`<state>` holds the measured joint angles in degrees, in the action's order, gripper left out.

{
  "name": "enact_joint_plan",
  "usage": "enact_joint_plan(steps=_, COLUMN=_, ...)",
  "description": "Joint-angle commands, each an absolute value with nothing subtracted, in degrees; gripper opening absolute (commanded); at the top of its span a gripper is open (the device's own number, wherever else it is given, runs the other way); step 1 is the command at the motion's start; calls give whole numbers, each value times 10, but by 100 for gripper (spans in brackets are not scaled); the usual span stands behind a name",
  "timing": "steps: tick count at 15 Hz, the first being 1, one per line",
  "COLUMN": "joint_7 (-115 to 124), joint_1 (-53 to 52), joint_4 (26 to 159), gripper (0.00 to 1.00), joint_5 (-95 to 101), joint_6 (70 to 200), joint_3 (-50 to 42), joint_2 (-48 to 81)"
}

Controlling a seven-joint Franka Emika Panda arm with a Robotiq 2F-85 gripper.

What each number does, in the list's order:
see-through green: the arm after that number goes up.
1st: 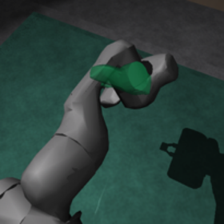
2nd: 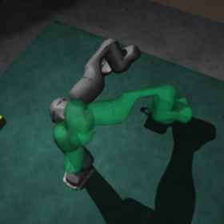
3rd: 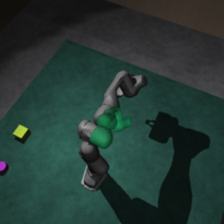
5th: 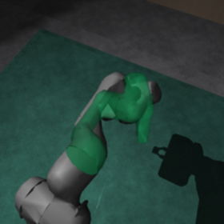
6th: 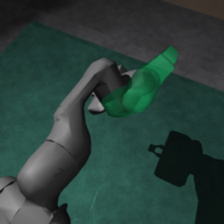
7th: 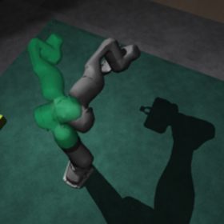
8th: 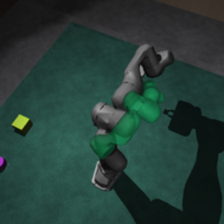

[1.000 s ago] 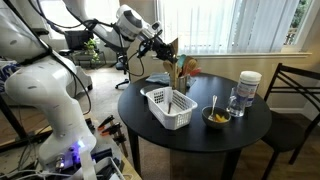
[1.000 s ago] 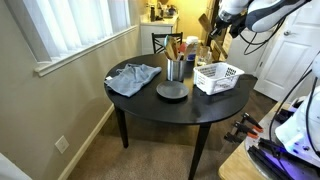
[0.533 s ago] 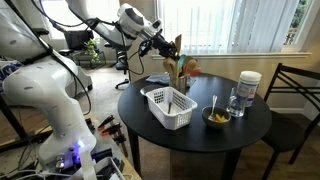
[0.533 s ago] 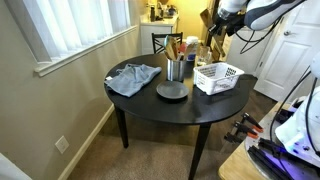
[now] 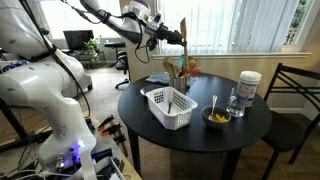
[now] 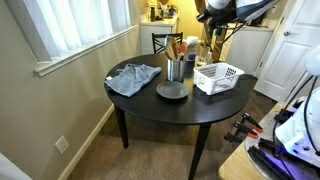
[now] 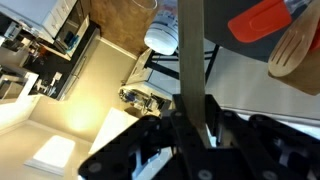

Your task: Take the wooden spoon out of the basket and put it into the metal bucket

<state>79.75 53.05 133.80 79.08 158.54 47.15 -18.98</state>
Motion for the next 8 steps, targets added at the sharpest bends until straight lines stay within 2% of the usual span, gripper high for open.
enact_joint_plan(steps=1, joint_7=940, joint_1=578, joint_4=1284, gripper=8, joint_5=909, joint_6=1502, joint_3=565, joint_2=-113)
enact_joint_plan(steps=6, joint_7=1039, joint_1=593, joint_4=1261, gripper=8, joint_5=990, joint_6=1357, joint_3=642, joint_2=6)
enact_joint_plan(steps=7, joint_7=1045, joint_1=469, joint_4=1258, gripper=8, joint_5=1010, joint_6=1319, joint_3=534, joint_2=47)
enact_joint_plan(steps=8, joint_7=1054, joint_1=446, joint_4=1253, gripper=8, joint_5=1016, joint_6=1309, joint_3=513, joint_2=58)
